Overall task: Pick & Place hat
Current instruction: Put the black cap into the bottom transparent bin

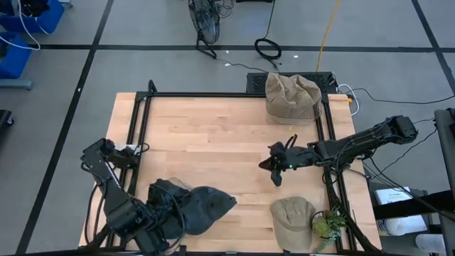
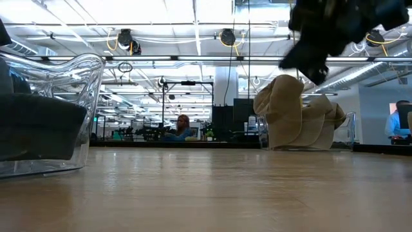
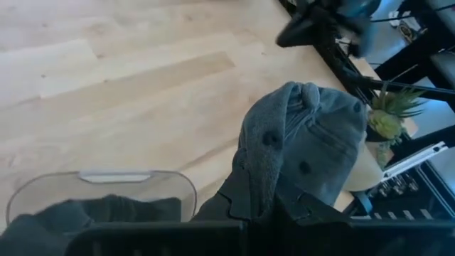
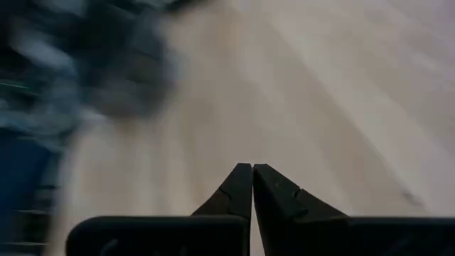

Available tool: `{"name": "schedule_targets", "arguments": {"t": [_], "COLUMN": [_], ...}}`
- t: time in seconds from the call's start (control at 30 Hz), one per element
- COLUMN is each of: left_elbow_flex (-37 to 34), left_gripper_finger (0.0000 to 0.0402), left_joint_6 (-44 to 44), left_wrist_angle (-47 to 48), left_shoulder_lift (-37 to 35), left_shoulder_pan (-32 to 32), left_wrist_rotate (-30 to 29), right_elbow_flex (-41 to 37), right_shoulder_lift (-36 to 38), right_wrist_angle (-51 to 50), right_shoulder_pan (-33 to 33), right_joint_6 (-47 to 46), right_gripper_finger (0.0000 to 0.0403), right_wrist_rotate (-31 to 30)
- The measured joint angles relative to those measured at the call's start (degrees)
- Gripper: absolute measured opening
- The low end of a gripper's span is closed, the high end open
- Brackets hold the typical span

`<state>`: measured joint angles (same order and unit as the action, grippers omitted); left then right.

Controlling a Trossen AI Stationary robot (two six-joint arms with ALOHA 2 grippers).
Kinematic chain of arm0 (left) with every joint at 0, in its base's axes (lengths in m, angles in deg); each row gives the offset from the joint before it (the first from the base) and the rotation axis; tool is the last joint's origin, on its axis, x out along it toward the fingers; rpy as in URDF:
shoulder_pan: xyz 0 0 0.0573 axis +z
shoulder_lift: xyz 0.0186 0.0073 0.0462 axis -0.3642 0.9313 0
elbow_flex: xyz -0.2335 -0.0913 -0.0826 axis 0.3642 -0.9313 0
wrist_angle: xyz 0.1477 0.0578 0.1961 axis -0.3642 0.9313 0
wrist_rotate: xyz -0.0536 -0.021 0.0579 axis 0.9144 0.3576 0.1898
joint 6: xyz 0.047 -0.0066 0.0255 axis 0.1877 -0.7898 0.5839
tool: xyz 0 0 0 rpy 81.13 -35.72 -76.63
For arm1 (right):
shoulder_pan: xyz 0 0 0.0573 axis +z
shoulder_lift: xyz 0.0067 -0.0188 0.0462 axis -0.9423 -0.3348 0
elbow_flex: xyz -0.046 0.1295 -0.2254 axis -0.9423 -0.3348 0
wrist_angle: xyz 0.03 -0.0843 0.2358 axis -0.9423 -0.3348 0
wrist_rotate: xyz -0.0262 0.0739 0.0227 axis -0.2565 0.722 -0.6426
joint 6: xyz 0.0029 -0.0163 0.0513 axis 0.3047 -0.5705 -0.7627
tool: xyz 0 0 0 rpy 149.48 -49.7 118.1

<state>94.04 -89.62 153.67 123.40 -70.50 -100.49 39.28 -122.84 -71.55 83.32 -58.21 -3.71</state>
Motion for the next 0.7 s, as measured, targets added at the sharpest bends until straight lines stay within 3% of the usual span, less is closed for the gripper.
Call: {"name": "schedule_targets", "arguments": {"t": [0.2, 0.6, 0.7], "left_elbow_flex": [-0.02, -0.09, -0.07], "left_gripper_finger": [0.0023, 0.0014, 0.0025], "left_joint_6": [3.1, 12.3, 16.38], "left_wrist_angle": [0.02, -0.85, -4.47], "left_shoulder_lift": [0.0, -0.92, -1.34], "left_shoulder_pan": [2.57, 11.1, 13.14], "left_wrist_rotate": [-0.12, -2.9, -2.73], "right_elbow_flex": [0.0, 0.0, 0.0], "right_shoulder_lift": [0.0, -0.66, -0.63], "right_wrist_angle": [13.83, 22.17, 22.76], "right_shoulder_pan": [0.31, 3.48, 3.46], "right_joint_6": [3.52, 8.17, 10.16], "right_gripper_finger": [0.0051, 0.0228, 0.0262], "right_wrist_rotate": [9.72, 9.18, 5.7]}}
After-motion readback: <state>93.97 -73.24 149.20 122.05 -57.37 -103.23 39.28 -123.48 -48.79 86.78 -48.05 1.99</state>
